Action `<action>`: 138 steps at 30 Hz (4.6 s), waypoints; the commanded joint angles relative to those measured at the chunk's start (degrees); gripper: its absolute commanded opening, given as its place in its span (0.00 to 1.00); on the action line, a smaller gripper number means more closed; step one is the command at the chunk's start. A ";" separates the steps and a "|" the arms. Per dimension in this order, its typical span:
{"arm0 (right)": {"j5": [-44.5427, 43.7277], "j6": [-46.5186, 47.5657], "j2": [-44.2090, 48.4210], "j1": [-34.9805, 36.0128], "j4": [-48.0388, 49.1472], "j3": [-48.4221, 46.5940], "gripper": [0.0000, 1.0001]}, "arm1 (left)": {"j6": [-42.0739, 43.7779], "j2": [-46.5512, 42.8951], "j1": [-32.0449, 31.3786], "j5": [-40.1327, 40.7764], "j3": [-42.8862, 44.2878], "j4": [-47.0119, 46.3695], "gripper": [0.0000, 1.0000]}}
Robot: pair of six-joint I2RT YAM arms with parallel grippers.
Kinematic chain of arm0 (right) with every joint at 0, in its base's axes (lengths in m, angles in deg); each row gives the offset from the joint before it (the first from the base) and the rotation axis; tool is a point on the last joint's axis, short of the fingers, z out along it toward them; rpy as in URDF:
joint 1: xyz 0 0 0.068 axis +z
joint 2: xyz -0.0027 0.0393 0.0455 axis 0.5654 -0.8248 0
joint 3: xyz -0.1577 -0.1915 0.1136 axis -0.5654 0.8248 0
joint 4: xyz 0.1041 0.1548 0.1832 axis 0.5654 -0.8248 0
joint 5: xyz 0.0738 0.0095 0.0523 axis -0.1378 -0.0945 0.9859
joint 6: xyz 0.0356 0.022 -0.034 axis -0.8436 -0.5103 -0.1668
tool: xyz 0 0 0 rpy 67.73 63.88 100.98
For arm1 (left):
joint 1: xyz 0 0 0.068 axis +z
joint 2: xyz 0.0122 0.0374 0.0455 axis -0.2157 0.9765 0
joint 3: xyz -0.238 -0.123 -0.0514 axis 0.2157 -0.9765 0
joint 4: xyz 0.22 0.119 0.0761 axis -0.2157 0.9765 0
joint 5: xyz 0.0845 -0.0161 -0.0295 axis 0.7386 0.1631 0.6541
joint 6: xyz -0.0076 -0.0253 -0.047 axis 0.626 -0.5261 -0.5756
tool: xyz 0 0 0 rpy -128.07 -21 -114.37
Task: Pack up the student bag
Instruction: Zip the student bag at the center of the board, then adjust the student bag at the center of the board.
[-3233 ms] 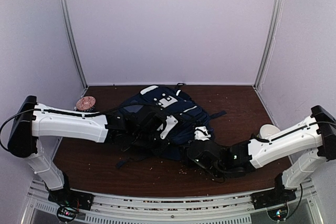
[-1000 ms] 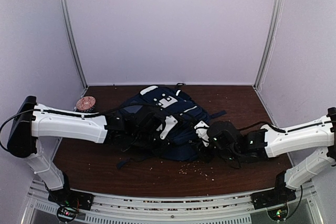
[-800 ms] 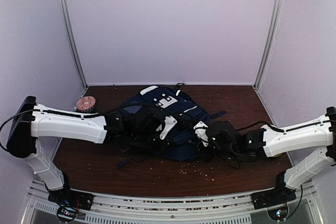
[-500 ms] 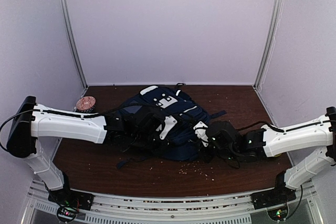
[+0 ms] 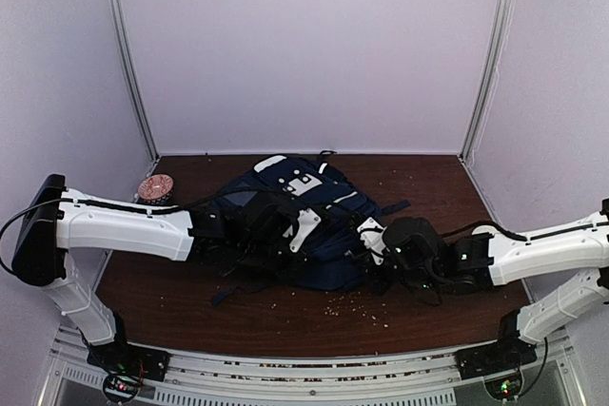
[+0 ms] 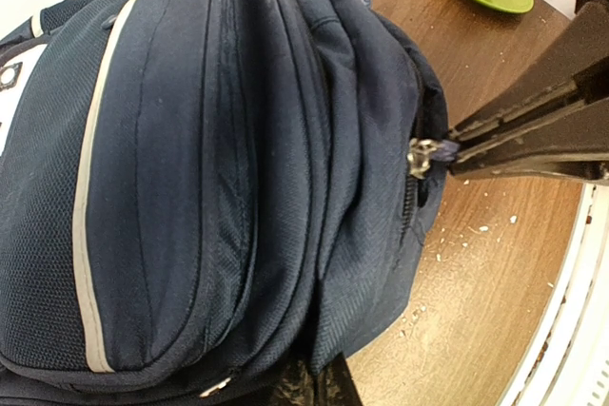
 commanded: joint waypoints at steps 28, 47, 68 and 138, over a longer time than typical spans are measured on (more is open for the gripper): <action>-7.39 -29.45 3.35 -1.18 7.15 13.91 0.00 | -1.56 -5.35 -1.22 -0.33 -6.12 -6.20 0.00; -9.67 -35.22 4.44 -1.15 7.00 16.53 0.00 | -4.78 -9.57 -1.22 0.41 -15.51 -8.27 0.00; -11.93 -37.18 6.65 -3.74 5.36 17.66 0.00 | -6.57 -14.35 -1.22 5.41 -20.24 -8.33 0.00; 19.77 -50.38 -11.47 -21.67 32.42 8.65 0.33 | -22.74 1.72 28.23 -20.45 -10.46 -21.94 0.66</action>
